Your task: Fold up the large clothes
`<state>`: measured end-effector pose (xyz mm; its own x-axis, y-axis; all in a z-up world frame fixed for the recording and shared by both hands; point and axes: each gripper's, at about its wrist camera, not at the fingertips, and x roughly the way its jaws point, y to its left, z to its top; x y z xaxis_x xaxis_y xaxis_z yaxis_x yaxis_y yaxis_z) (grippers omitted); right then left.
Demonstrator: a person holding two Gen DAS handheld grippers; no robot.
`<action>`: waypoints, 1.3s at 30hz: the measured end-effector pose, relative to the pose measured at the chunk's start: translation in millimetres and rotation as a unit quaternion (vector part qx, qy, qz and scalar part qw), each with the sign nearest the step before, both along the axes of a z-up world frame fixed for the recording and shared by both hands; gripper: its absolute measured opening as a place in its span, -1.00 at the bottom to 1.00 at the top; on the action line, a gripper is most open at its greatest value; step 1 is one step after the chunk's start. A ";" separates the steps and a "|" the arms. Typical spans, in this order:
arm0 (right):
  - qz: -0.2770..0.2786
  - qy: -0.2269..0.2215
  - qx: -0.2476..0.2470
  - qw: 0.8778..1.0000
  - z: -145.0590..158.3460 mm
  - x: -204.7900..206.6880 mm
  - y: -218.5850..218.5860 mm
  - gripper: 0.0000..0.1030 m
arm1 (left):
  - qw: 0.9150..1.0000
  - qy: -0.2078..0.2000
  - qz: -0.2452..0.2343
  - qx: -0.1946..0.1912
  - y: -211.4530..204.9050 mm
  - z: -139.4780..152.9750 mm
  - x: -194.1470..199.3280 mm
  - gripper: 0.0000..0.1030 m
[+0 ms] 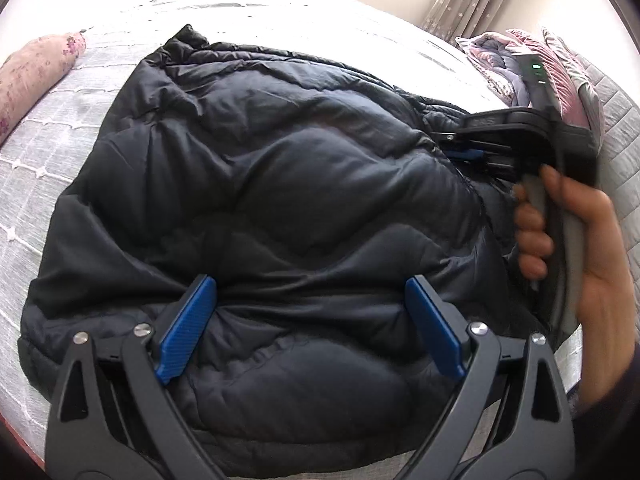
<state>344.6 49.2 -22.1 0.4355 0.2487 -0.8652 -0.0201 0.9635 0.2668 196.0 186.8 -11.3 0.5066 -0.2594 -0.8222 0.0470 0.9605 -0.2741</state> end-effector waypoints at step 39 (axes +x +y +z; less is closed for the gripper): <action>0.080 -0.094 -0.069 0.990 38.9 -197.8 -44.5 -0.65 | 0.943 0.084 0.157 -0.280 145.0 -41.1 -94.7 0.83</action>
